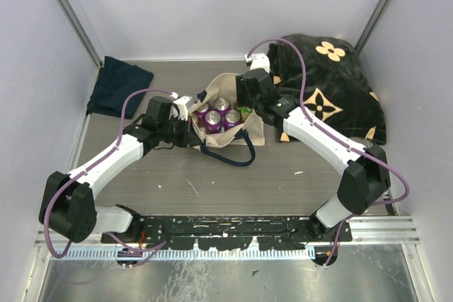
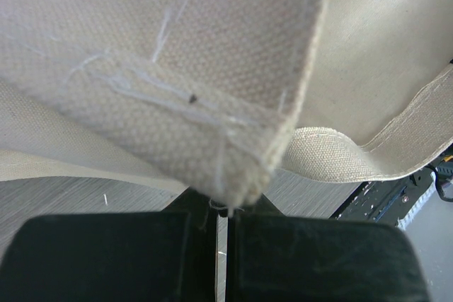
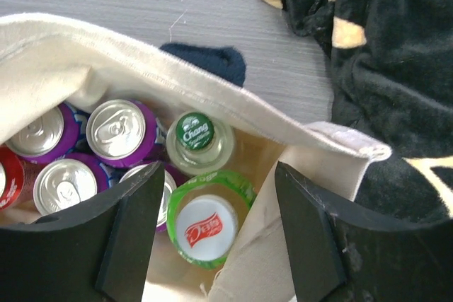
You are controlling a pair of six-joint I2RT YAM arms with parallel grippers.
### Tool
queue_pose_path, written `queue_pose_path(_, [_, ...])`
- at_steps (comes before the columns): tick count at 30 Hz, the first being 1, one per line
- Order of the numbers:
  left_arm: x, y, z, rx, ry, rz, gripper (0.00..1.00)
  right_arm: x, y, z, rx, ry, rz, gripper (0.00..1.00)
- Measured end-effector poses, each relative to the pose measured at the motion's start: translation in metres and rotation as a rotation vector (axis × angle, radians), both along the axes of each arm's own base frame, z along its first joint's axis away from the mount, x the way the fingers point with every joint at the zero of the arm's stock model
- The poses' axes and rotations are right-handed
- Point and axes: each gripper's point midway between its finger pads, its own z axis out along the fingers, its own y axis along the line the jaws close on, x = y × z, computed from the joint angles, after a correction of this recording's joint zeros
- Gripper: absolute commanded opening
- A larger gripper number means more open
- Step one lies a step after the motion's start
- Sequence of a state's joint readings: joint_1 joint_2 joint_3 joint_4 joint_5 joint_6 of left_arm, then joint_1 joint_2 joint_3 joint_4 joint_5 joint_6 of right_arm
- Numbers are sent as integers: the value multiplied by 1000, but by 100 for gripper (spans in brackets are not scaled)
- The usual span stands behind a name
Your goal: Take the beverage out of the canvas bag
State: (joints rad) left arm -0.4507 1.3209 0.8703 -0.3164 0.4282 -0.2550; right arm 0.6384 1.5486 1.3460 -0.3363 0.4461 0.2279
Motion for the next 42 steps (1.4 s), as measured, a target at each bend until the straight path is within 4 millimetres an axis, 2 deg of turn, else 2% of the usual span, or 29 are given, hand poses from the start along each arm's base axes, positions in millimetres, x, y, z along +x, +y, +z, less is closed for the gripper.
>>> queue_pose_path(7, [0,1,0,3,0,2,0,-18,8,-17,-18,34,32,67])
queue_pose_path(11, [-1,1,-1,7,-1,-2,0,-21,8,-19,-12,23,26,59])
queue_pose_path(12, [-1,1,-1,8,-2,-3,0,-21,7,-19,-11,20,22,53])
queue_pose_path(14, [-1,1,-1,9,-2,-4,0,-20,5,-20,-11,12,7,36])
queue_pose_path(16, [-1,1,-1,9,-2,-4,0,-18,2,-21,-16,1,-10,8])
queue_pose_path(17, [-1,1,-1,9,-2,-4,0,-17,1,-21,-20,-5,-18,1])
queue_pose_path(27, [0,1,1,12,-2,-2,0,-18,-4,-14,-59,-7,-29,1])
queue_pose_path(29, [1,1,2,14,-5,-1,0,-18,-2,-4,-67,-10,-13,1])
queue_pose_path(31, [1,1,3,14,-7,-1,0,-17,2,16,-64,-32,6,1])
queue_pose_path(36, [1,1,3,16,-10,-4,0,-13,6,89,-17,-167,29,1])
queue_pose_path(39, [1,2,3,17,-11,-6,0,-24,-2,131,14,-251,25,1])
queue_pose_path(42, [1,2,3,18,-12,-7,0,-41,-20,173,54,-341,-3,1])
